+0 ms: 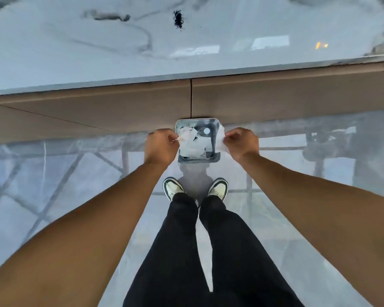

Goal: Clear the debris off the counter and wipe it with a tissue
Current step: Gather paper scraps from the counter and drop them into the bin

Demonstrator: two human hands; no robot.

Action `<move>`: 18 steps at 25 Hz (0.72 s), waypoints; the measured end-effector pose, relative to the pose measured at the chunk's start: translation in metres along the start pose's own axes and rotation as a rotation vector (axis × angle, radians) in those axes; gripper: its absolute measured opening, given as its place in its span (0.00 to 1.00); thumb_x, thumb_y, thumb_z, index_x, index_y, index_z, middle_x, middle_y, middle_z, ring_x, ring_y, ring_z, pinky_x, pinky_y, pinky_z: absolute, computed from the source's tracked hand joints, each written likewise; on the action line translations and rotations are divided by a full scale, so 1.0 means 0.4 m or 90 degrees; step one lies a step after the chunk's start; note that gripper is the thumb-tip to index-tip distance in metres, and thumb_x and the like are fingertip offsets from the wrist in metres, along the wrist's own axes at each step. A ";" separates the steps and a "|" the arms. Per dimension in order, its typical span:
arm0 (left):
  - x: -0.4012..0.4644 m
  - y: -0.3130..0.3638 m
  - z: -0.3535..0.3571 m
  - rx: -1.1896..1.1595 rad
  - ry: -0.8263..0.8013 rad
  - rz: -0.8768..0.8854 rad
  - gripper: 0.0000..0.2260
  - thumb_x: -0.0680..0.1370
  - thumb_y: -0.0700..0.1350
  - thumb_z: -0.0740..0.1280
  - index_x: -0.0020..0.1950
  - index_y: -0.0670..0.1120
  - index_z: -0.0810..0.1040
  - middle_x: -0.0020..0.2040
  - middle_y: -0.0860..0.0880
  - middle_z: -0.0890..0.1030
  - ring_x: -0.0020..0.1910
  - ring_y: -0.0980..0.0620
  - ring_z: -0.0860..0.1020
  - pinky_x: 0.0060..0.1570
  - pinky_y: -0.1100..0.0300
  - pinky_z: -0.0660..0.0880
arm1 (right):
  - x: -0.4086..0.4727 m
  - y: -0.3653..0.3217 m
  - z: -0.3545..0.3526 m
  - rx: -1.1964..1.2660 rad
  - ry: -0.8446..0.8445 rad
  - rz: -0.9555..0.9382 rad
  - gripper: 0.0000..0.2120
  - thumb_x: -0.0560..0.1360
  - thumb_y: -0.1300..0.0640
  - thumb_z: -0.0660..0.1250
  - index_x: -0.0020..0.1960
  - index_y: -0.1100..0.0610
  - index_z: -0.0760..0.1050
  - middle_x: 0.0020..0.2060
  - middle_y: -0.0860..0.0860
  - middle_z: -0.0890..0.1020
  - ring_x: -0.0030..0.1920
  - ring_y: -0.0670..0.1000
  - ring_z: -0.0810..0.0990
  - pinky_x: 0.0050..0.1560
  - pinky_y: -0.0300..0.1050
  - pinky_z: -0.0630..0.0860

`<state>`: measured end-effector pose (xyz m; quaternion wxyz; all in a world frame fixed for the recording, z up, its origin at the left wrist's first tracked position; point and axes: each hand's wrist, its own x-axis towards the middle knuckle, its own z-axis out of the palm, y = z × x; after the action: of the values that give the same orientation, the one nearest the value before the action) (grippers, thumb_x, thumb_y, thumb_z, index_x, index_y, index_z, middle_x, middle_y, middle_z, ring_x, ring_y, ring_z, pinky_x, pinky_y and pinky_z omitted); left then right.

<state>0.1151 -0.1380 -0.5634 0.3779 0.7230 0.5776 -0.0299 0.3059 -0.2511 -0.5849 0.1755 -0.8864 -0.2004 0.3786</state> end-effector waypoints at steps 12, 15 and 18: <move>0.218 -0.184 0.325 -0.243 -0.010 -0.192 0.03 0.71 0.41 0.74 0.41 0.48 0.85 0.39 0.50 0.86 0.37 0.47 0.83 0.36 0.60 0.80 | 0.262 0.152 0.342 0.043 -0.040 0.074 0.06 0.71 0.55 0.69 0.43 0.52 0.84 0.38 0.46 0.84 0.42 0.49 0.79 0.38 0.36 0.69; 0.244 -0.216 0.375 -0.247 -0.027 -0.198 0.03 0.71 0.41 0.74 0.40 0.49 0.85 0.37 0.54 0.85 0.39 0.46 0.84 0.39 0.56 0.82 | 0.306 0.175 0.385 0.069 -0.033 0.081 0.05 0.73 0.54 0.70 0.47 0.50 0.84 0.40 0.42 0.82 0.44 0.45 0.77 0.45 0.35 0.69; 0.258 -0.226 0.412 -0.240 -0.032 -0.211 0.04 0.71 0.42 0.74 0.38 0.51 0.84 0.36 0.56 0.84 0.39 0.49 0.84 0.44 0.54 0.83 | 0.327 0.191 0.412 0.095 -0.031 0.098 0.03 0.74 0.54 0.70 0.46 0.48 0.82 0.41 0.42 0.81 0.43 0.45 0.78 0.41 0.34 0.71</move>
<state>0.1365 -0.1455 -0.7767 0.5105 0.5342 0.6738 -0.0014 0.2835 -0.2266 -0.8061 0.2064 -0.8741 -0.1073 0.4263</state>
